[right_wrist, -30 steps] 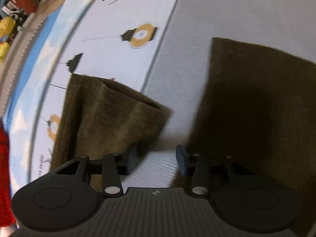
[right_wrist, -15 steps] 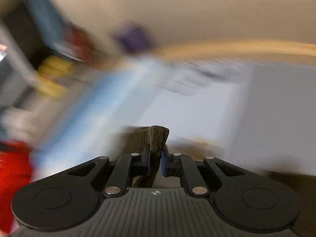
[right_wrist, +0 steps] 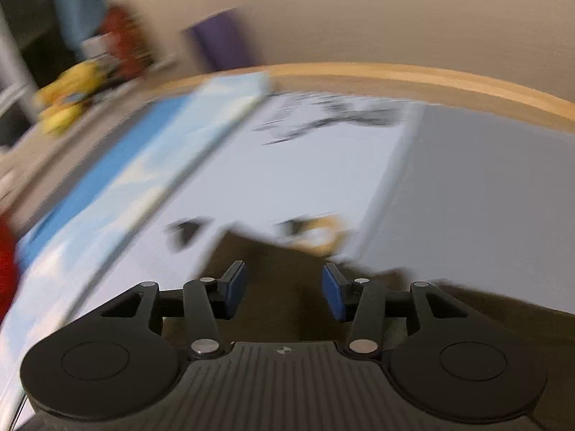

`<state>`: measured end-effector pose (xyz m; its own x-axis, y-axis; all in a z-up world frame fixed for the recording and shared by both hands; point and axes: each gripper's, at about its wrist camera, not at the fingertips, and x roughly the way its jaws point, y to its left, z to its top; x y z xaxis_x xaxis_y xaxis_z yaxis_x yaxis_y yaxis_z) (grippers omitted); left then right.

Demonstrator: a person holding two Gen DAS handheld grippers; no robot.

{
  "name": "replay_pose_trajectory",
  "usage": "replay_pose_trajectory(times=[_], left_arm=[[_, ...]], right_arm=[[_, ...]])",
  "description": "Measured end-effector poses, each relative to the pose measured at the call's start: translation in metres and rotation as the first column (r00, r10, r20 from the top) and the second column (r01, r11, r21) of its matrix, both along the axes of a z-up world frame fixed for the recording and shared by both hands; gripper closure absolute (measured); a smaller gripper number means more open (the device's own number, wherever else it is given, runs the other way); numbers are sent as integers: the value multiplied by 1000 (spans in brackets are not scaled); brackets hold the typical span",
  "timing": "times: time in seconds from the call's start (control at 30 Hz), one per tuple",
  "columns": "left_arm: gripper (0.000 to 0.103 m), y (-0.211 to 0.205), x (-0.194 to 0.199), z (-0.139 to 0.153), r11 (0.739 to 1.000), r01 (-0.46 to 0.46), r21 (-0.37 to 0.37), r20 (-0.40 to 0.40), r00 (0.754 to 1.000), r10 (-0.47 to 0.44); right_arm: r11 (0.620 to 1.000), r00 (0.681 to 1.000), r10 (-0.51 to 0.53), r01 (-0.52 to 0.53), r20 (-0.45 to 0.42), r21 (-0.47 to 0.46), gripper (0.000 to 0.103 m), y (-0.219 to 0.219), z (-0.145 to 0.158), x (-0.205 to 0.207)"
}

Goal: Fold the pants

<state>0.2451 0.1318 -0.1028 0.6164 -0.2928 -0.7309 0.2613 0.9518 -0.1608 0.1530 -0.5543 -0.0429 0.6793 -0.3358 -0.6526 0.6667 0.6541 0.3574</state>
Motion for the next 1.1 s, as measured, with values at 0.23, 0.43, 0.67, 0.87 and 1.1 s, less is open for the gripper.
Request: replay_pose_trajectory(times=[0.23, 0.43, 0.67, 0.87, 1.1], left_arm=[[28, 126, 0, -19, 904, -428, 8, -201, 885, 421], [21, 126, 3, -58, 929, -366, 54, -295, 883, 365], [67, 120, 4, -62, 948, -301, 99, -188, 930, 315], [57, 128, 5, -44, 902, -405, 149, -137, 895, 425], [47, 134, -30, 14, 873, -481, 83, -95, 868, 488]], right_arm=[[937, 931, 350, -346, 103, -53, 54, 63, 37, 17], [903, 899, 400, -353, 179, -243, 43, 101, 96, -8], [906, 892, 397, -344, 214, -245, 38, 118, 130, -53], [928, 936, 325, -289, 133, -233, 38, 121, 125, -92], [937, 957, 281, -257, 71, -236, 38, 129, 115, -125]])
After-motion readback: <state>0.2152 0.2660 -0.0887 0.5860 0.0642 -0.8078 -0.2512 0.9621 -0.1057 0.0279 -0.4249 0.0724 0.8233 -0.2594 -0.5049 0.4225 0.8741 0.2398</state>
